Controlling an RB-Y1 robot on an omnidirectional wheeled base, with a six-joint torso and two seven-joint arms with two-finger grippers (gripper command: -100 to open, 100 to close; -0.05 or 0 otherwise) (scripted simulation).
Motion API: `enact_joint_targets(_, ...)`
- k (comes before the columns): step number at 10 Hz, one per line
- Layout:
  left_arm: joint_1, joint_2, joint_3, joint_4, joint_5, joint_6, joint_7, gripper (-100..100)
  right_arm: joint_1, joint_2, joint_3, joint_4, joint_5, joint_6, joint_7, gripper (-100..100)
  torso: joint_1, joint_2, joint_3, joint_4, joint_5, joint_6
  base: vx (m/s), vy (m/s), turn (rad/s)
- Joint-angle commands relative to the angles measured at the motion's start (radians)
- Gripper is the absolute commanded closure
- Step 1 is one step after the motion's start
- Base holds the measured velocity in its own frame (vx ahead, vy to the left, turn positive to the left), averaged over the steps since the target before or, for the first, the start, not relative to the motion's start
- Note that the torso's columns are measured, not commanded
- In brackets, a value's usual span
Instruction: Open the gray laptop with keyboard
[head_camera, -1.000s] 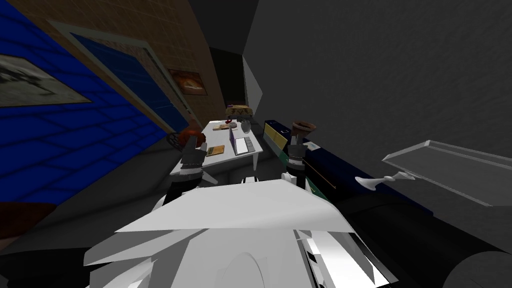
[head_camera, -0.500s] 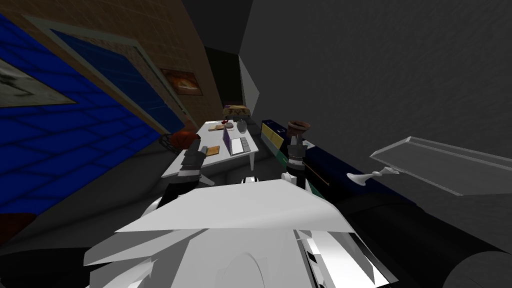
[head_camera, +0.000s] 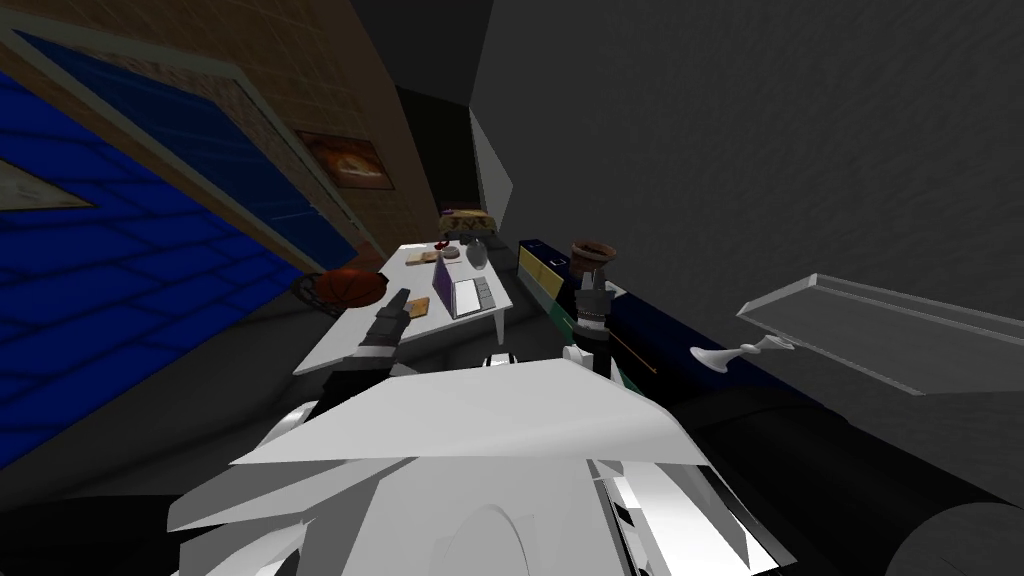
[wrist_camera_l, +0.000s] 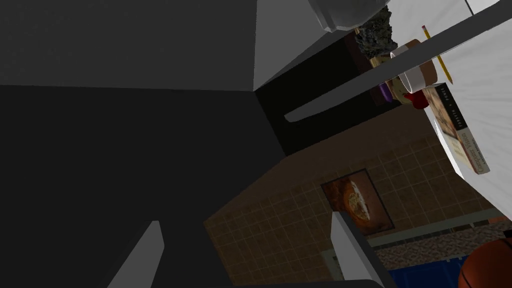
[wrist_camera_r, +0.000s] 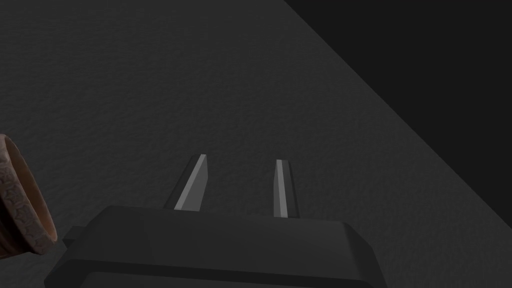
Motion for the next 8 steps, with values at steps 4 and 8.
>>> enact_joint_targets(4, 0.021, 0.08, 0.014, 0.016, -0.058, 0.109, -0.026, -100, 0.0, 0.0, 0.0, 0.0, 0.0, 0.0, 0.0, 0, 0.001, 0.002, 0.001, 0.001, 0.0, 0.0, 0.077, -0.025, -0.071)
enact_joint_targets(8, 0.041, 0.123, 0.027, 0.025, -0.095, 0.175, -0.04, -100, 0.0, 0.0, 0.0, 0.0, 0.0, 0.0, 0.0, 0, 0.0, 0.002, 0.001, 0.0, 0.0, 0.0, 0.081, -0.02, -0.056)
